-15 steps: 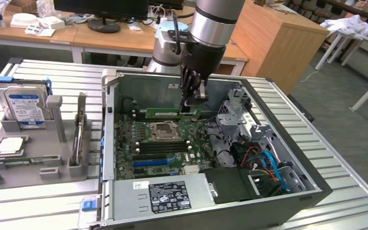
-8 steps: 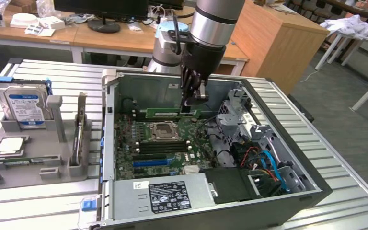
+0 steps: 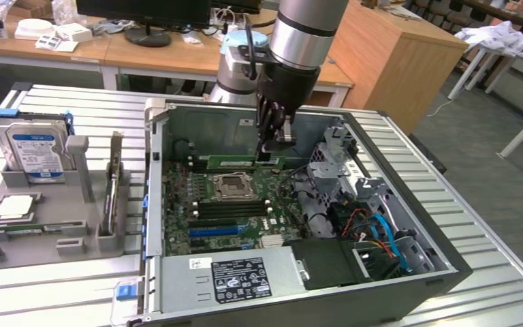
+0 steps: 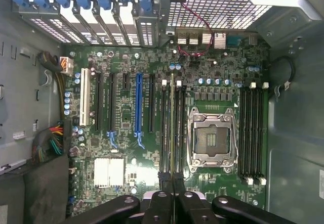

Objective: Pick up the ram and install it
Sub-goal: 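Insert the ram into the slot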

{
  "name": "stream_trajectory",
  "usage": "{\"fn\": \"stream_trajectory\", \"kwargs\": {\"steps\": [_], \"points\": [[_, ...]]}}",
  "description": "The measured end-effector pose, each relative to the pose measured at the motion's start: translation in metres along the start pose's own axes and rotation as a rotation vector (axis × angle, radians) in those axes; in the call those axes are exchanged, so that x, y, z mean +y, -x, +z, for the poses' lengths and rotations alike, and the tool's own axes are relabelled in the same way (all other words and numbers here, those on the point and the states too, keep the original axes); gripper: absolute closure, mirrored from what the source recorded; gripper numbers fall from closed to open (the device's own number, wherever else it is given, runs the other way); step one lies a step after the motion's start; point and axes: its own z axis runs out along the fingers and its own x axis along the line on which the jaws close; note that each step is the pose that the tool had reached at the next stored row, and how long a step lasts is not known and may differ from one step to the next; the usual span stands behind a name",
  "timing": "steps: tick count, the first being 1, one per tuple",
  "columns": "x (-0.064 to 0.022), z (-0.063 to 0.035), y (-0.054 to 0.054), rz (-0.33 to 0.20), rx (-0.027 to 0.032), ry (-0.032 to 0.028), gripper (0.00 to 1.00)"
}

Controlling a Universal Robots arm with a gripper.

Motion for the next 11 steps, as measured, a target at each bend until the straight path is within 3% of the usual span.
{"fn": "stream_trajectory", "kwargs": {"steps": [11], "points": [[-0.0003,0.0167,0.000,0.000,0.0000,-0.0005,0.88]]}}
